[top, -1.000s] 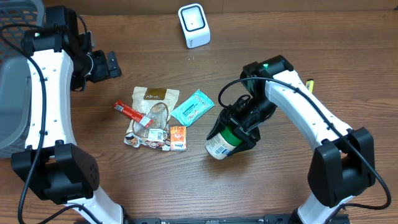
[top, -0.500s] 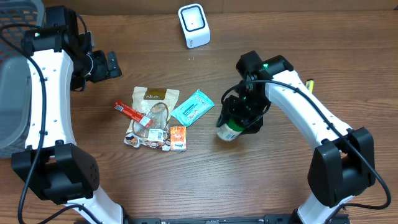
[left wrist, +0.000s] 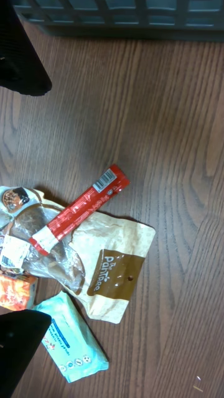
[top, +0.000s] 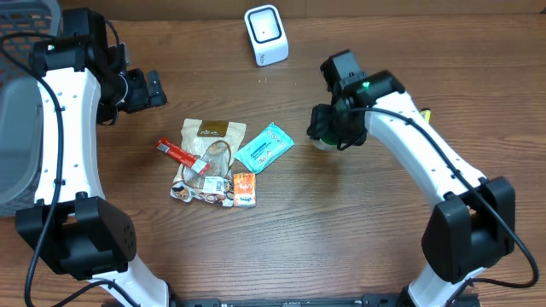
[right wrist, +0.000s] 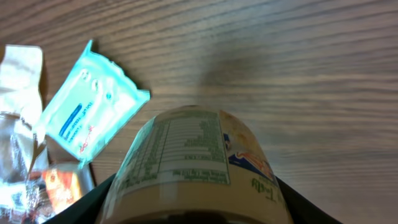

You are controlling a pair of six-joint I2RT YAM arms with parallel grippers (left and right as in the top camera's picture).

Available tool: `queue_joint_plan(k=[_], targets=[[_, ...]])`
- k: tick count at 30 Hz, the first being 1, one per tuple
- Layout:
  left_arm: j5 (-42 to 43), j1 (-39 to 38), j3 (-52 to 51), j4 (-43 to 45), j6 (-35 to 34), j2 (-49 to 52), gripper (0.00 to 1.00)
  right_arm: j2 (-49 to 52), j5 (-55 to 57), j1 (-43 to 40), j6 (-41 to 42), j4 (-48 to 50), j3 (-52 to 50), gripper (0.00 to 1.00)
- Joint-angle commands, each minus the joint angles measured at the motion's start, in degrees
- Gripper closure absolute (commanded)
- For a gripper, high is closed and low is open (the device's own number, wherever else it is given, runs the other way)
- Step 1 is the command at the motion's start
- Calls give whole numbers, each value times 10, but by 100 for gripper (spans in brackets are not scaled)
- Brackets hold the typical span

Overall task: Scan the item barcode
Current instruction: 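Carry the jar to the white scanner and hold it there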

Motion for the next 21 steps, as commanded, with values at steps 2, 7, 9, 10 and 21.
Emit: queue_joint_plan(k=[2, 7, 9, 10, 21], targets=[[4, -2, -2, 1, 7, -3, 0, -13, 16, -2, -47, -64, 150, 97], [4, -2, -2, 1, 7, -3, 0, -13, 16, 4, -66, -89, 253, 96], [4, -2, -2, 1, 7, -3, 0, -13, 16, 4, -66, -78, 260, 97], [4, -2, -2, 1, 7, -3, 0, -13, 16, 4, -66, -73, 260, 96], [4, -2, -2, 1, 7, -3, 0, 70, 18, 6, -111, 104, 245, 95]])
